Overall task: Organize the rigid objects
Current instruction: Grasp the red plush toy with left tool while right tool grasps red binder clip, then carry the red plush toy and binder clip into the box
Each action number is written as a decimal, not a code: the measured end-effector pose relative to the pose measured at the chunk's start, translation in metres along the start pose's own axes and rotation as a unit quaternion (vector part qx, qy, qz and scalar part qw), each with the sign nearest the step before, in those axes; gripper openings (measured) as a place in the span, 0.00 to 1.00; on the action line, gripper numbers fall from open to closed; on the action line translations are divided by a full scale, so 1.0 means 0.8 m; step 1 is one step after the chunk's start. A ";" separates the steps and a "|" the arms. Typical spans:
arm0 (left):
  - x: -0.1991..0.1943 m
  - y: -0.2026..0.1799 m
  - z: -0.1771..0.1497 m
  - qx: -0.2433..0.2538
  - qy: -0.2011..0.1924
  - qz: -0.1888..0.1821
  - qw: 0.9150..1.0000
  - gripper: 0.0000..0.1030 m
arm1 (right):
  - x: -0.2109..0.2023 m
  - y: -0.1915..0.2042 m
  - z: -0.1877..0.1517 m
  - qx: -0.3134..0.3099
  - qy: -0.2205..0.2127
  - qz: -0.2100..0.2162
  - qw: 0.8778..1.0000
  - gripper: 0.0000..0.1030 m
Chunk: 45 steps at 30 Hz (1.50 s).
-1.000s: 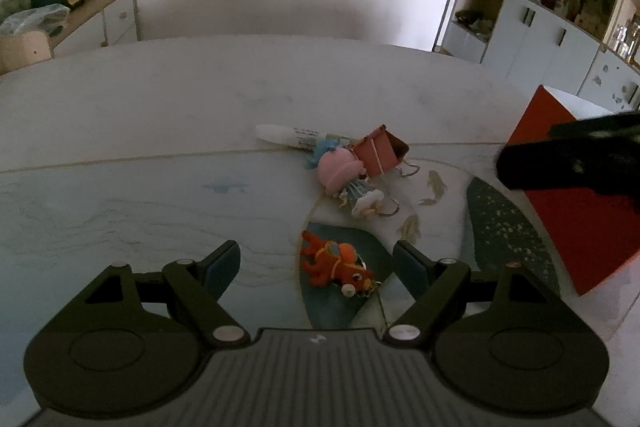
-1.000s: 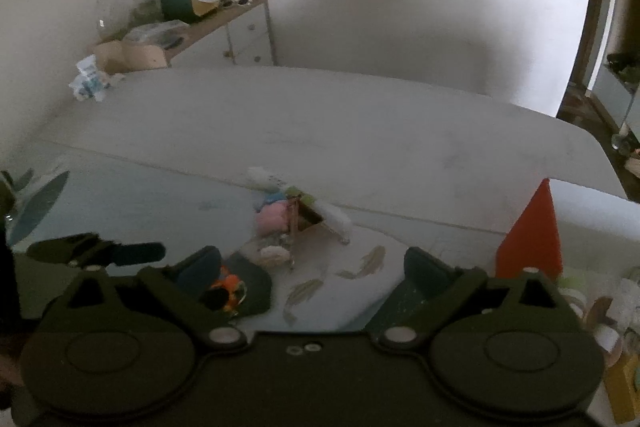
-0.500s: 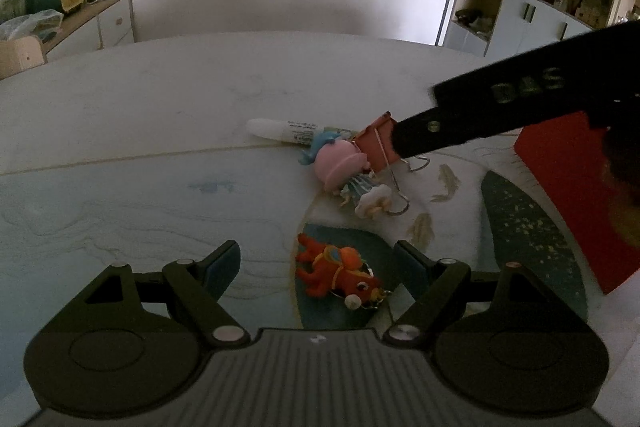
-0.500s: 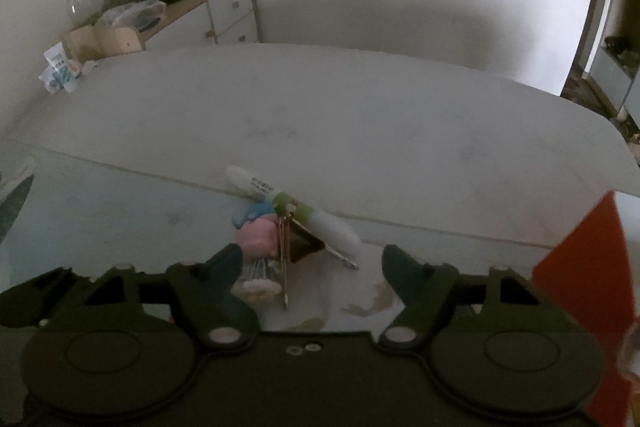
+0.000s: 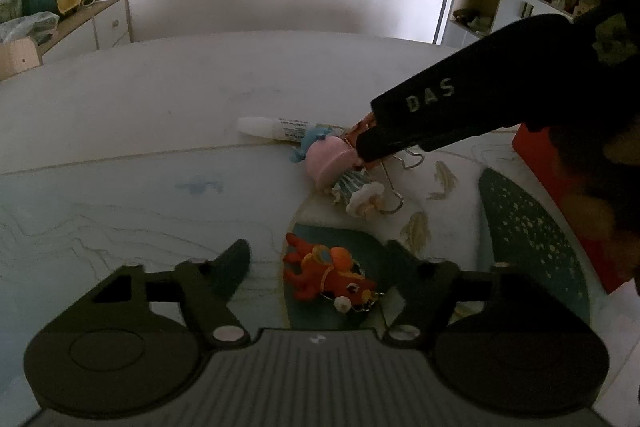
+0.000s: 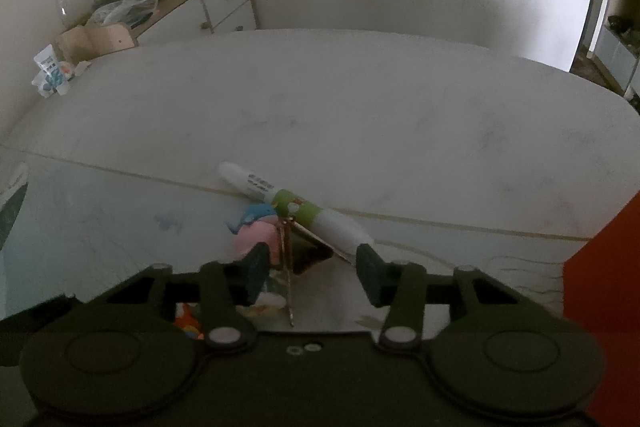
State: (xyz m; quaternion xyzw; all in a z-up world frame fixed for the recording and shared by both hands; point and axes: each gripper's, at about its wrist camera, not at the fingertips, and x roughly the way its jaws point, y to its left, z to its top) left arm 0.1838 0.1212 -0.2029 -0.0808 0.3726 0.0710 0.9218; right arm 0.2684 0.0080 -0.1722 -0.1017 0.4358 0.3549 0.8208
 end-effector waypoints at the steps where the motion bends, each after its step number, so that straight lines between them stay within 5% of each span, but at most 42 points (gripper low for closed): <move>1: 0.000 0.000 0.000 0.000 0.001 -0.001 1.000 0.63 | 0.001 0.000 0.000 0.001 0.000 0.001 1.000 0.41; 14: 0.002 -0.002 0.000 0.005 0.000 0.005 1.000 0.38 | 0.001 -0.001 0.001 0.009 -0.007 0.003 1.000 0.25; 29: -0.006 -0.002 0.000 0.004 0.005 -0.002 1.000 0.36 | -0.032 -0.008 -0.006 0.007 -0.028 -0.006 1.000 0.21; 45: -0.047 -0.015 0.009 0.007 -0.002 -0.020 1.000 0.36 | -0.128 -0.031 -0.014 0.028 -0.062 0.013 0.998 0.21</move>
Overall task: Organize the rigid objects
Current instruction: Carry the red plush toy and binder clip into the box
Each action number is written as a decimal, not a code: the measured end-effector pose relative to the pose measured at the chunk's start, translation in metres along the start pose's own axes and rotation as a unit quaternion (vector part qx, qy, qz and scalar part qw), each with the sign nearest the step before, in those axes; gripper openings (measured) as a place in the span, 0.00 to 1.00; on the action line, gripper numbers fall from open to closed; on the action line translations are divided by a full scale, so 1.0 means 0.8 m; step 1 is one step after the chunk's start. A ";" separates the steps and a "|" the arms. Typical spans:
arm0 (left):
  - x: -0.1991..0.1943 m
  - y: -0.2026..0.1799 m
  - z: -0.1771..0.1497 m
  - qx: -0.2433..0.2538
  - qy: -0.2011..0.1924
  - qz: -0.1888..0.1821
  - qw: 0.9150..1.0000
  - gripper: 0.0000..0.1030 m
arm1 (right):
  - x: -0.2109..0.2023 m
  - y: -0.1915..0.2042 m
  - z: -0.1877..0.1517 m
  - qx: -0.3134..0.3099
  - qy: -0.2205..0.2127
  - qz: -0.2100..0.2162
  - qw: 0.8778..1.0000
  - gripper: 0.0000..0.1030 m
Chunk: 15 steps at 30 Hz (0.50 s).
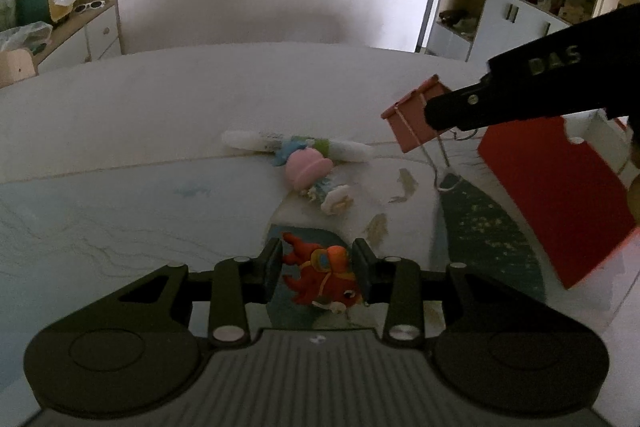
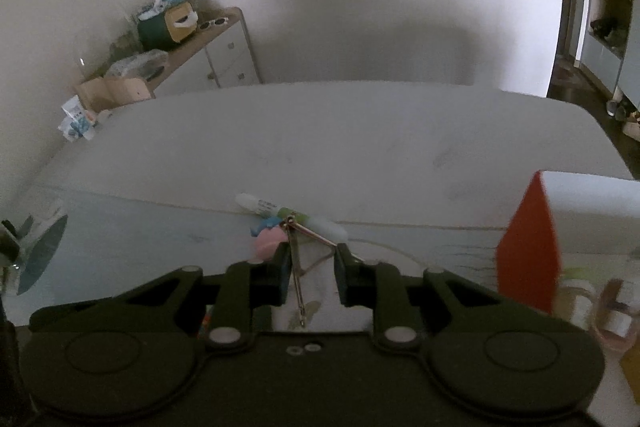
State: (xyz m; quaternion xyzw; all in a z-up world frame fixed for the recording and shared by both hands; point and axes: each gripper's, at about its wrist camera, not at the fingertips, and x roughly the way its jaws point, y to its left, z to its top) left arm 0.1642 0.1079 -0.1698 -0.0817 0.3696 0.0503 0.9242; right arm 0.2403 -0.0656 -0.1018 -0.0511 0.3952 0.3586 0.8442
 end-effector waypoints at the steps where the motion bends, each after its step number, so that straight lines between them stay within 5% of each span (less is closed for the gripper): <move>1: -0.004 -0.002 0.001 0.001 -0.001 -0.002 1.000 0.36 | -0.007 -0.002 0.000 0.003 -0.002 0.001 1.000 0.21; 15: -0.063 -0.050 0.037 -0.002 -0.007 -0.027 1.000 0.36 | -0.091 -0.052 -0.013 0.024 -0.040 0.010 0.999 0.21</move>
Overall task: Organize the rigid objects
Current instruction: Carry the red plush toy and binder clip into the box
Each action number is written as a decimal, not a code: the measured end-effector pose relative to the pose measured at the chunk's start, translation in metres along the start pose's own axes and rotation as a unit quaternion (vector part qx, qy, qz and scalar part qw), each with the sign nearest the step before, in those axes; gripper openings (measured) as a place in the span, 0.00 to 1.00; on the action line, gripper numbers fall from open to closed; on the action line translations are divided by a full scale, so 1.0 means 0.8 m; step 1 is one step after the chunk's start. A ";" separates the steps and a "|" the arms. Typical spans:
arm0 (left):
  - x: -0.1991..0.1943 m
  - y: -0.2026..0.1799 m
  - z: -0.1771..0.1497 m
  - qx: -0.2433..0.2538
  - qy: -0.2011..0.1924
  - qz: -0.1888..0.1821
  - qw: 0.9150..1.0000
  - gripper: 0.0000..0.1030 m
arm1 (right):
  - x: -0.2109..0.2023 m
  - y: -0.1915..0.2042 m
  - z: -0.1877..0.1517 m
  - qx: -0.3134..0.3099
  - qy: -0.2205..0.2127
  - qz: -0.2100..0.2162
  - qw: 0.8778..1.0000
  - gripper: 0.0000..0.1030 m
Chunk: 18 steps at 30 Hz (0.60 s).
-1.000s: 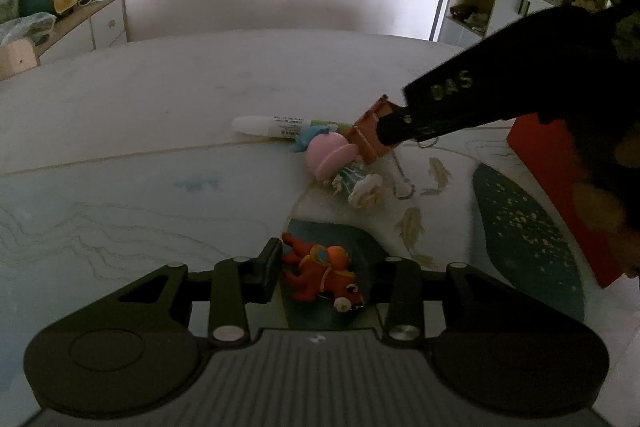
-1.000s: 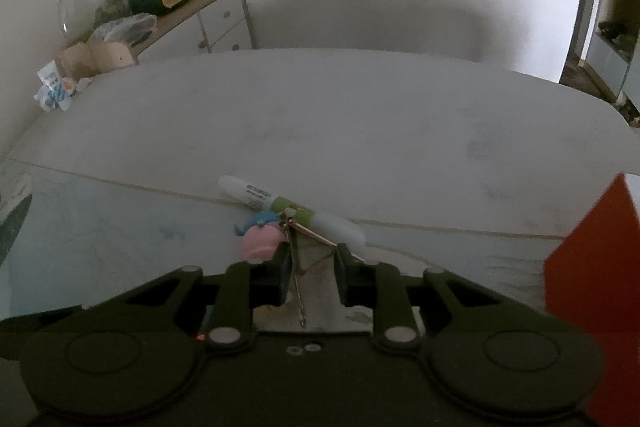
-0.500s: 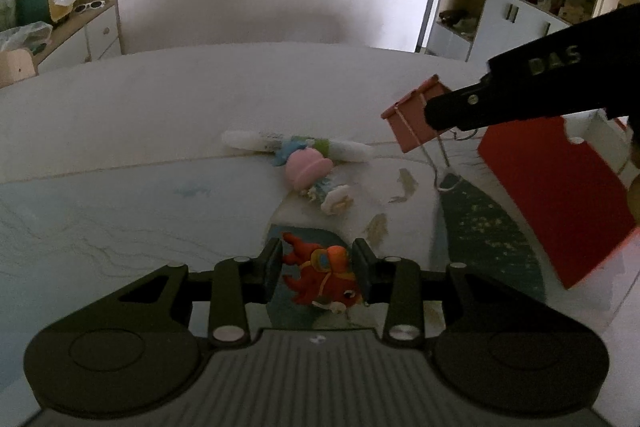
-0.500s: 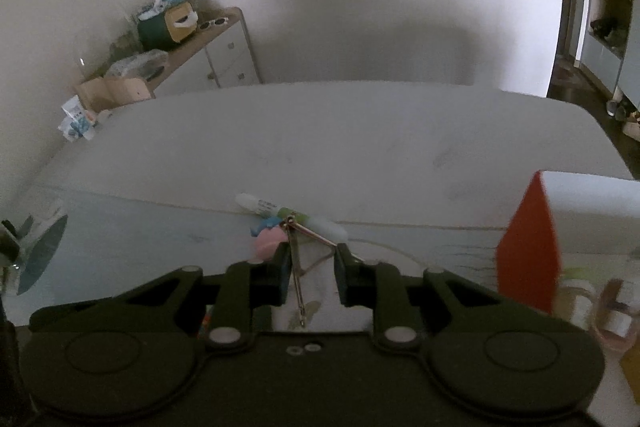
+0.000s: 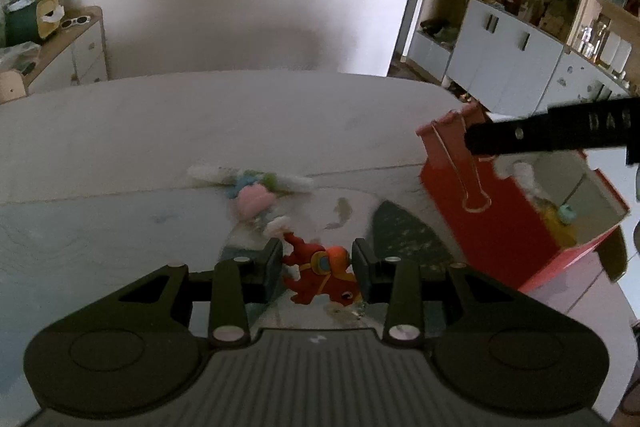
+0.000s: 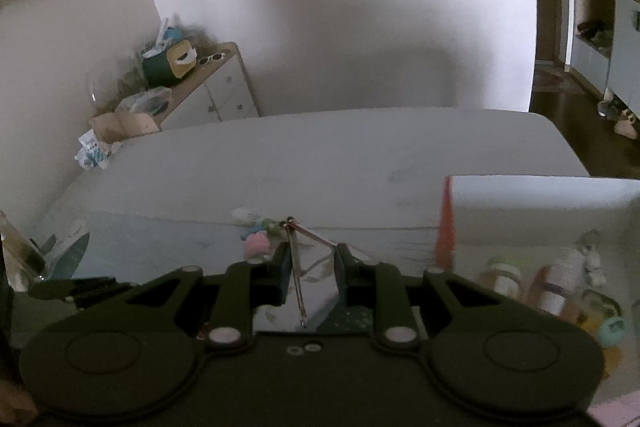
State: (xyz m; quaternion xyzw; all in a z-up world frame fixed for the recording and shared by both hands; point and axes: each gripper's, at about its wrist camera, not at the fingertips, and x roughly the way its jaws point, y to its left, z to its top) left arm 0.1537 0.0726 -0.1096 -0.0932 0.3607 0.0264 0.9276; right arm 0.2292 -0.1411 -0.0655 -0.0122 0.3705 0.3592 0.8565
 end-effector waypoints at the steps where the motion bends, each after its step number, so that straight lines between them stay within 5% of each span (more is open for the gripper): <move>1: -0.003 -0.006 0.003 0.000 0.000 -0.002 1.000 0.36 | -0.005 -0.005 -0.001 0.002 -0.002 -0.001 1.000 0.21; 18: -0.029 -0.130 0.057 0.002 -0.017 -0.017 1.000 0.36 | -0.091 -0.145 -0.025 0.018 -0.024 -0.023 0.999 0.21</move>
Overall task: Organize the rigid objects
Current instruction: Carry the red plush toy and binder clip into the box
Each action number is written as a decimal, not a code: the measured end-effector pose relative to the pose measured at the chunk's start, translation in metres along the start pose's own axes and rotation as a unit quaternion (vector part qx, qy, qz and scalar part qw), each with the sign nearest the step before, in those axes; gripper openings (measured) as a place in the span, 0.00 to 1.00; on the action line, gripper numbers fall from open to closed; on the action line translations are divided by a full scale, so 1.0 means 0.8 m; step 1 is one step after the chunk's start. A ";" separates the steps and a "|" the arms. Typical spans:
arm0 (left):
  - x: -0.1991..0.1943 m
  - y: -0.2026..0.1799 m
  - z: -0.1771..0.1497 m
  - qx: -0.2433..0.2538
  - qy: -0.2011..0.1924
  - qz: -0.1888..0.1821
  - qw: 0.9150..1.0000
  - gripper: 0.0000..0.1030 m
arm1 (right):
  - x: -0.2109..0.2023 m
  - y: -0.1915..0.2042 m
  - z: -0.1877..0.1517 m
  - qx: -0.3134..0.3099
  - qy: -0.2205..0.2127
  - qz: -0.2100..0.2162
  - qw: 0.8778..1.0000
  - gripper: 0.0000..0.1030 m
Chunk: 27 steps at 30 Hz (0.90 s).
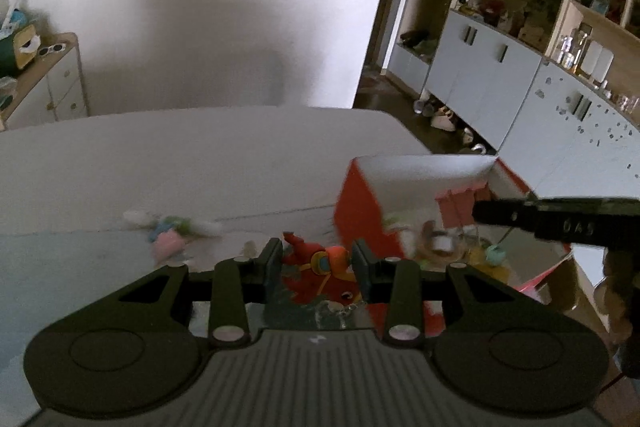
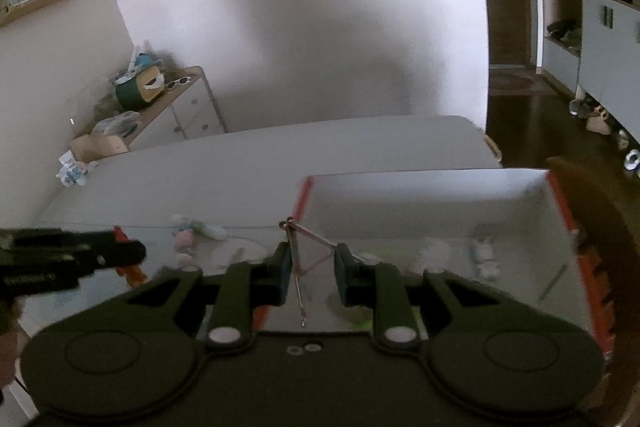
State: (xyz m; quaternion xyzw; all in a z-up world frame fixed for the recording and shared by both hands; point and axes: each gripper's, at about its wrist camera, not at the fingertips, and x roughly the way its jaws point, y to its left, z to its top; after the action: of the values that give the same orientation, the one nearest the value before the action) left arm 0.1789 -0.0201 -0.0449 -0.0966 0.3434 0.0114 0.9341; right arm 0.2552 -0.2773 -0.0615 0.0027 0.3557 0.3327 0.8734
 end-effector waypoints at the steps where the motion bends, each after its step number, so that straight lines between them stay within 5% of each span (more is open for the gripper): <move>1: 0.001 -0.008 0.004 0.000 -0.001 -0.003 1.000 0.36 | -0.003 -0.009 0.000 0.000 0.000 -0.002 1.000 0.21; 11: 0.033 -0.104 0.028 0.033 -0.007 -0.025 0.999 0.36 | -0.019 -0.079 -0.005 0.004 0.008 -0.016 1.000 0.21; 27: 0.140 -0.208 0.003 0.097 0.062 -0.006 0.993 0.36 | 0.013 -0.155 -0.006 -0.005 0.030 -0.046 0.998 0.21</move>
State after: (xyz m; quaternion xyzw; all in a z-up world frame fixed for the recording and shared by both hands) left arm 0.2807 -0.1877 -0.0864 -0.0082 0.3996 -0.0340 0.9160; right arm 0.3296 -0.3686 -0.1014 -0.0279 0.3798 0.2935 0.8768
